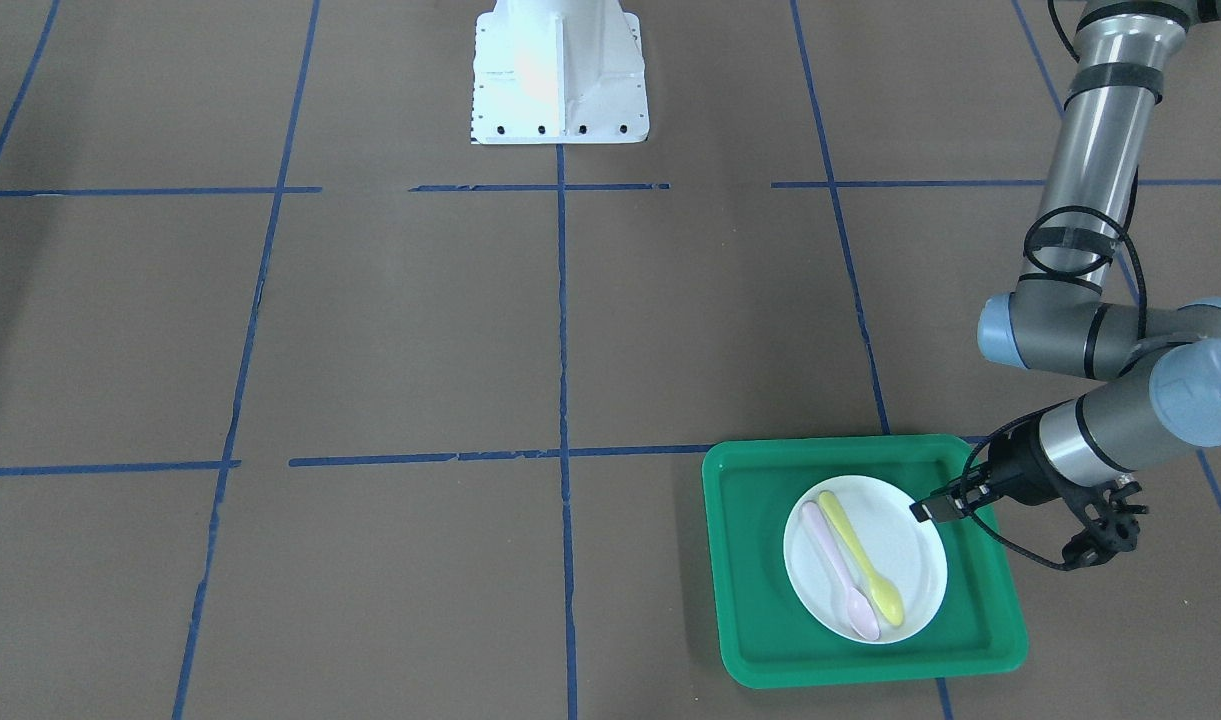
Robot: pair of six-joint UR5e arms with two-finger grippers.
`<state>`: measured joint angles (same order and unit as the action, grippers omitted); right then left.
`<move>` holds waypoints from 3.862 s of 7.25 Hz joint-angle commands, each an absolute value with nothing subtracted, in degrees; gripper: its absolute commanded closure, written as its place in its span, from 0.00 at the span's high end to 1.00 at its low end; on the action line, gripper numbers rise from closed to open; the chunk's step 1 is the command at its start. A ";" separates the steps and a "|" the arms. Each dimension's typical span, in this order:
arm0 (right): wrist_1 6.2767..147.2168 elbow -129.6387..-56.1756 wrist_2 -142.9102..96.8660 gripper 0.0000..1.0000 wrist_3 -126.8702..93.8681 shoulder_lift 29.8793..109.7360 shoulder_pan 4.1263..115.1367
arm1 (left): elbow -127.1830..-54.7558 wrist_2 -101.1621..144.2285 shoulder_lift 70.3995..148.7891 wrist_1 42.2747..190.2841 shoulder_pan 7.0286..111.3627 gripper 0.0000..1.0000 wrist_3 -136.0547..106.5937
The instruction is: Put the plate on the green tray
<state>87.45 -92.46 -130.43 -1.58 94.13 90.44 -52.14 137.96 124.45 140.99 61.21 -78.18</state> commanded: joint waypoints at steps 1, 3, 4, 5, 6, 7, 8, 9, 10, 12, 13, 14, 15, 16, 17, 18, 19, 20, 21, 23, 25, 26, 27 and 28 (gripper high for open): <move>87.45 -92.46 -130.43 1.00 -1.58 94.13 90.44 | -59.97 138.60 116.50 135.93 64.32 1.00 -68.72; 87.45 -92.46 -130.43 1.00 -1.58 94.13 90.44 | -63.97 138.69 115.84 115.14 68.53 1.00 -46.17; 87.45 -92.46 -130.43 1.00 -1.58 94.13 90.44 | -67.03 138.69 112.88 109.74 70.99 1.00 -37.70; 87.45 -92.46 -130.43 1.00 -1.58 94.13 90.44 | -71.67 138.69 108.07 106.29 72.67 1.00 -31.09; 87.45 -92.46 -130.43 1.00 -1.58 94.13 90.44 | -76.24 138.78 101.75 105.74 74.95 1.00 -24.76; 87.45 -92.46 -130.43 1.00 -1.58 94.13 90.44 | -80.90 138.78 95.51 105.73 76.36 1.00 -19.91; 87.45 -92.46 -130.43 1.00 -1.58 94.13 90.44 | -82.95 138.78 91.80 105.65 76.55 1.00 -16.56; 87.45 -92.46 -130.43 1.00 -1.58 94.13 90.44 | -85.06 139.30 89.76 105.30 78.64 1.00 -15.83; 87.45 -92.46 -130.43 1.00 -1.58 94.13 90.44 | -93.43 139.48 80.69 104.86 81.27 1.00 -15.39; 87.45 -92.46 -130.43 1.00 -1.67 94.13 90.44 | -98.86 139.48 77.52 104.59 81.47 1.00 -17.73; 87.45 -92.46 -130.43 1.00 -1.58 94.13 90.44 | -99.83 139.48 77.00 104.59 81.39 1.00 -20.45; 87.45 -92.46 -130.43 1.00 -1.58 94.13 90.44 | -99.67 139.48 76.56 104.59 81.47 1.00 -20.57; 87.45 -92.46 -130.43 1.00 -1.58 94.13 90.44 | -98.10 139.48 76.55 104.76 81.30 1.00 -20.31; 87.45 -92.46 -130.43 1.00 -1.58 94.13 90.44 | -97.30 139.48 76.47 105.37 81.39 0.99 -19.78; 87.45 -92.46 -130.43 1.00 -1.58 94.13 90.44 | -97.30 139.57 76.03 104.51 81.47 0.99 -13.77; 87.45 -92.46 -130.43 1.00 -1.58 94.13 90.44 | -97.38 139.57 75.24 104.42 82.00 0.99 -9.88; 87.45 -92.46 -130.43 1.00 -1.58 94.13 90.44 | -97.30 139.48 75.23 102.93 82.09 0.99 -9.76; 87.45 -92.46 -130.43 1.00 -1.58 94.13 90.44 | -97.21 139.48 75.23 102.22 83.05 0.99 -9.58; 87.45 -92.46 -130.43 1.00 -1.58 94.13 90.44 | -97.29 139.40 74.54 102.22 84.62 1.00 -9.67; 87.45 -92.46 -130.43 1.00 -1.58 94.13 90.44 | -97.03 138.96 73.92 102.57 85.51 1.00 -9.58; 87.45 -92.46 -130.43 1.00 -1.58 94.13 90.44 | -95.28 139.39 74.53 102.57 87.71 1.00 -10.71; 87.45 -92.46 -130.43 1.00 -1.58 94.13 90.44 | -95.27 139.48 74.27 102.66 87.80 1.00 -10.46; 87.45 -92.46 -130.43 1.00 -1.58 94.13 90.44 | -95.45 139.22 74.35 102.74 87.80 1.00 -10.28; 87.45 -92.46 -130.43 1.00 -1.58 94.13 90.44 | -95.54 138.96 74.88 102.40 87.80 1.00 -10.28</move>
<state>87.45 -92.46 -130.43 -1.58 94.13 90.44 -95.45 139.23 74.48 102.62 87.74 -10.34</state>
